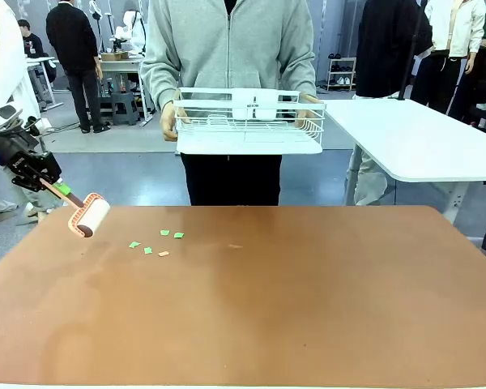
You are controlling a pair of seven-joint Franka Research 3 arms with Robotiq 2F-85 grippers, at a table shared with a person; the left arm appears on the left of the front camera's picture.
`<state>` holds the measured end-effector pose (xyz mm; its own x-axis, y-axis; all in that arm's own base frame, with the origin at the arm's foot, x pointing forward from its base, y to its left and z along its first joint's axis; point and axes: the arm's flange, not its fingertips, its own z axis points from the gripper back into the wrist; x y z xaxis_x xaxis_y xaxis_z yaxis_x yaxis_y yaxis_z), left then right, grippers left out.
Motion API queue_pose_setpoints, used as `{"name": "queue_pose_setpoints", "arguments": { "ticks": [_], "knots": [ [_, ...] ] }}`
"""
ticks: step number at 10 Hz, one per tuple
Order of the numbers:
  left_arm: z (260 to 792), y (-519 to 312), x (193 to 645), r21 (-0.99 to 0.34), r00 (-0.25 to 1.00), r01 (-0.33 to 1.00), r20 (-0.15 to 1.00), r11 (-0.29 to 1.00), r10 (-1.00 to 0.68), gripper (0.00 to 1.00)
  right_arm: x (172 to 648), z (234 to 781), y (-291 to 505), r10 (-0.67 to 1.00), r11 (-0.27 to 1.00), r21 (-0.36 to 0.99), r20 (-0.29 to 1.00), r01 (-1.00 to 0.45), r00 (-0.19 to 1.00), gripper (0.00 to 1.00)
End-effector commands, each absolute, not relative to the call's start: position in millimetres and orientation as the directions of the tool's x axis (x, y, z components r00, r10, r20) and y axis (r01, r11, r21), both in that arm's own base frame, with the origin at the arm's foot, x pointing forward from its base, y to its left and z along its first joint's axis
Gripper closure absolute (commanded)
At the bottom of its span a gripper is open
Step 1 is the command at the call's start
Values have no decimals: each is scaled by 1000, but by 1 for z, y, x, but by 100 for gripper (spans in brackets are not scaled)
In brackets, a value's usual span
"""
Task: Clean the table.
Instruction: Clean the table with the Lint Roller when the human lifts the Dish drying rack.
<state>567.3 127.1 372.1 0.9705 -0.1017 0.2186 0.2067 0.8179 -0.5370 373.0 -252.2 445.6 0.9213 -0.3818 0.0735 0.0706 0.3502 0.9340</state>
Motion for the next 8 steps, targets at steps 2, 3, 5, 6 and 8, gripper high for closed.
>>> {"name": "queue_pose_setpoints", "arguments": {
  "ticks": [2,3,5,6,8],
  "knots": [
    [355,120,578,-581,973,202,212,789,-92,79,371,447,-251,-379,346,937,85,56,921,0],
    [345,114,585,-605,981,175,178,776,-82,79,371,447,-251,-379,346,937,85,56,921,0],
    [331,109,596,-670,988,137,147,730,-50,79,371,447,-251,-379,346,937,85,56,921,0],
    [326,106,598,-676,990,118,137,727,-34,79,371,447,-251,-379,346,937,85,56,921,0],
    [315,102,600,-688,991,112,132,717,-28,79,371,447,-251,-379,346,937,85,56,921,0]
  ]
}}
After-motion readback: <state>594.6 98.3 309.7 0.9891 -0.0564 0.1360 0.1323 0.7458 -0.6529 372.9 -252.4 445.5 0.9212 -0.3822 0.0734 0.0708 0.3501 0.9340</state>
